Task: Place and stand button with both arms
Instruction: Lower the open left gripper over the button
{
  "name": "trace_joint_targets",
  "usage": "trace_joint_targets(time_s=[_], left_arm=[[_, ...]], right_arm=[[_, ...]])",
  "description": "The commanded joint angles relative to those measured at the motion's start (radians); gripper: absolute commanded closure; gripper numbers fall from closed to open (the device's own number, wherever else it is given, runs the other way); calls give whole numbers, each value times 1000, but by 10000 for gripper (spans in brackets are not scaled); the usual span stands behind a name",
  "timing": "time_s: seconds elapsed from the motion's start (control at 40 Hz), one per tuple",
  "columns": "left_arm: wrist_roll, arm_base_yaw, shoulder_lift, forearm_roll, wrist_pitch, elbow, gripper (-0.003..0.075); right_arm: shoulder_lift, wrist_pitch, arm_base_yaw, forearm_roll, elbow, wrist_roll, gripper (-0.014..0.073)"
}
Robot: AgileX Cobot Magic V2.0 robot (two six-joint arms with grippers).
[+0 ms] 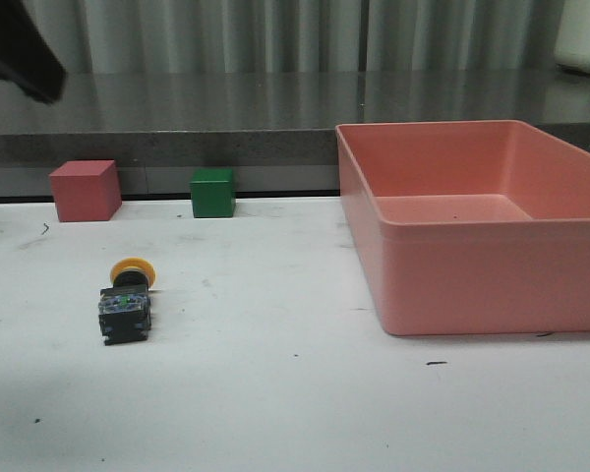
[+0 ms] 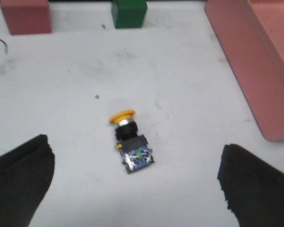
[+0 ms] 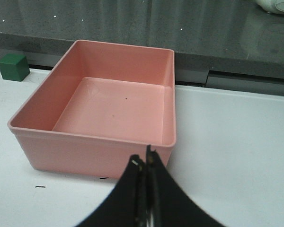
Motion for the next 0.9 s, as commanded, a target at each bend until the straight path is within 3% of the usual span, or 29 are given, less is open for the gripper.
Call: trace_joint_targets(time_s=[0.0, 0.2, 0.599, 0.874], left_arm=[[2, -39, 112, -32, 56, -118, 47], [-26, -34, 370, -46, 272, -322, 47], [-57, 12, 700, -46, 407, -584, 47], [-70, 35, 813, -46, 481, -668, 48]], right_arm=[[10, -86, -5, -9, -25, -9, 662], [10, -86, -5, -9, -25, -9, 662], [10, -86, -5, -9, -25, -9, 662], [10, -86, -5, -9, -25, -9, 662]])
